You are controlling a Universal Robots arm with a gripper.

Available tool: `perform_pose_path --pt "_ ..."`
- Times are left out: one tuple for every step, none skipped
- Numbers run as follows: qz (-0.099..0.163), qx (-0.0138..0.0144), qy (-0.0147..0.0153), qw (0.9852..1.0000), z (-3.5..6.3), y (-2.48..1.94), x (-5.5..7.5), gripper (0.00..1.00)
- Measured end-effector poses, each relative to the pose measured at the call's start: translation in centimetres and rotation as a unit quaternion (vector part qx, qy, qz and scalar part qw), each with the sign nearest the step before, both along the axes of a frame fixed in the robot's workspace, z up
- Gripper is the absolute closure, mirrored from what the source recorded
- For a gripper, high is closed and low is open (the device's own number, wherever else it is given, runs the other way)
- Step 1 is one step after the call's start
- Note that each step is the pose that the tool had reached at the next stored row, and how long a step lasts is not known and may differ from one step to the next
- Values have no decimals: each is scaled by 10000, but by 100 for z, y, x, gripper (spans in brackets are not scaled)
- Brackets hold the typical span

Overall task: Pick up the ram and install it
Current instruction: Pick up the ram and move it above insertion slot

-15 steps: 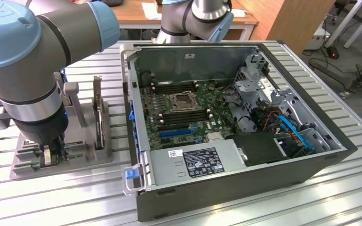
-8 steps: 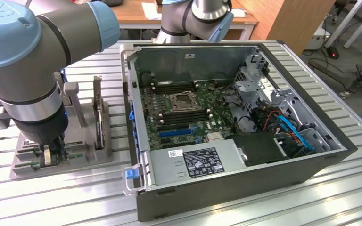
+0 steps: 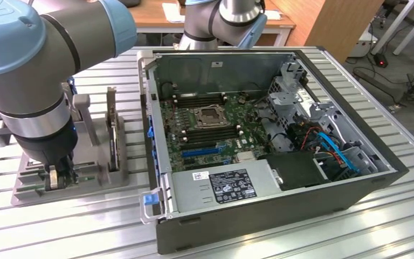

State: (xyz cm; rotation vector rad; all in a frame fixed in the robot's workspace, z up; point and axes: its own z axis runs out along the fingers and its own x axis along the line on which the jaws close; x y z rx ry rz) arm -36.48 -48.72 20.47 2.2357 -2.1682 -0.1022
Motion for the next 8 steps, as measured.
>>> perform_pose_path --pt "0 1 0 10000 2 0 0 89" --pt "0 1 -1 10000 5 0 0 89" --pt "0 0 0 10000 9 0 0 89" --pt "0 0 0 10000 13 0 0 89" --pt "0 0 0 10000 16 0 0 89" --pt "0 0 0 10000 19 0 0 89" --pt "0 0 0 10000 23 0 0 89" --pt "0 0 0 10000 27 0 0 89"
